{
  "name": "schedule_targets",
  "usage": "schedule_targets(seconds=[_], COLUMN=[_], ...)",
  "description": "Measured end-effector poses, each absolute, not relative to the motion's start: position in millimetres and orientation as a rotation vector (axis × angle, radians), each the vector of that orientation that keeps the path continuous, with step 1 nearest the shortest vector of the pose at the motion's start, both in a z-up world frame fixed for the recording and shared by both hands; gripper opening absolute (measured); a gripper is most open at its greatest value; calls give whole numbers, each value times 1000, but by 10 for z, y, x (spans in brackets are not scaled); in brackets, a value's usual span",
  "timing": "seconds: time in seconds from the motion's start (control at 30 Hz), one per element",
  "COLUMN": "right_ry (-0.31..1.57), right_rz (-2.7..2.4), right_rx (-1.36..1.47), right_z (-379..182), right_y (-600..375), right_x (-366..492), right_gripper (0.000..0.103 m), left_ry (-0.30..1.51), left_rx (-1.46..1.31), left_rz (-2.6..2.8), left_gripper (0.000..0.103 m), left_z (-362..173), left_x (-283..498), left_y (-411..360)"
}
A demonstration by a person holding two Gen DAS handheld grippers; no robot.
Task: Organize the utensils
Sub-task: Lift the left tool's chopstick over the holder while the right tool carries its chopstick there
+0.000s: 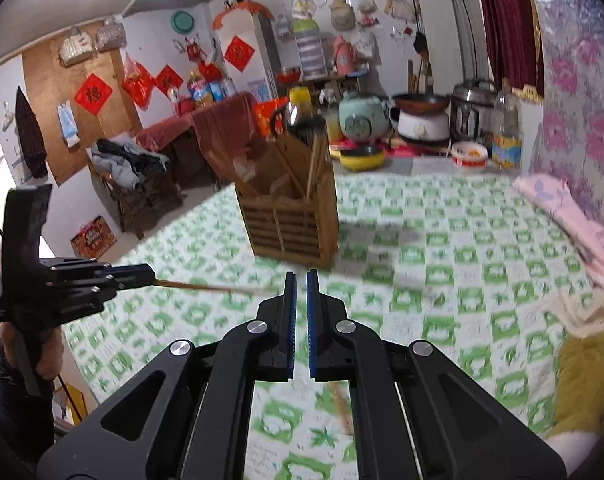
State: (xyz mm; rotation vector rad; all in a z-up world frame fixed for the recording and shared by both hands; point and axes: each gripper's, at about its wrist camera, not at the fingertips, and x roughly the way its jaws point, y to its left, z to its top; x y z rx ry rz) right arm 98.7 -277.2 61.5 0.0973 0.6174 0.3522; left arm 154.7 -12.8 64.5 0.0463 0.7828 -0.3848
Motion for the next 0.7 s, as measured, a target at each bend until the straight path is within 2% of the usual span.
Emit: schedule_targets(seconds=[0.1,0.2,0.27,0.33,0.47,0.7], right_ry=[605,661,715,792,953,1063], right_rz=[364,379,364,320,268,215], right_rx=[100,75,43,11,47,-5], right_z=[677,544,350,92,-384,-826], right_y=[-2735,-2697,-2704,-2768,-3020,-3165], right_x=[1040,1042,1042,1068,1153,1112], right_gripper=[6,11,23,27,29,29], left_ry=[733,713,722,713,711,712], left_rx=[34,35,26,24,22,31], left_rz=[-395,-404,-413,-406,-414,-403], left_gripper=[6,6,6,6,6,6], left_z=[886,987,973,961,963,953], left_x=[1607,1642,1678,1670,1666,1691], left_y=[-170,-217,-238,-241,-242,-255])
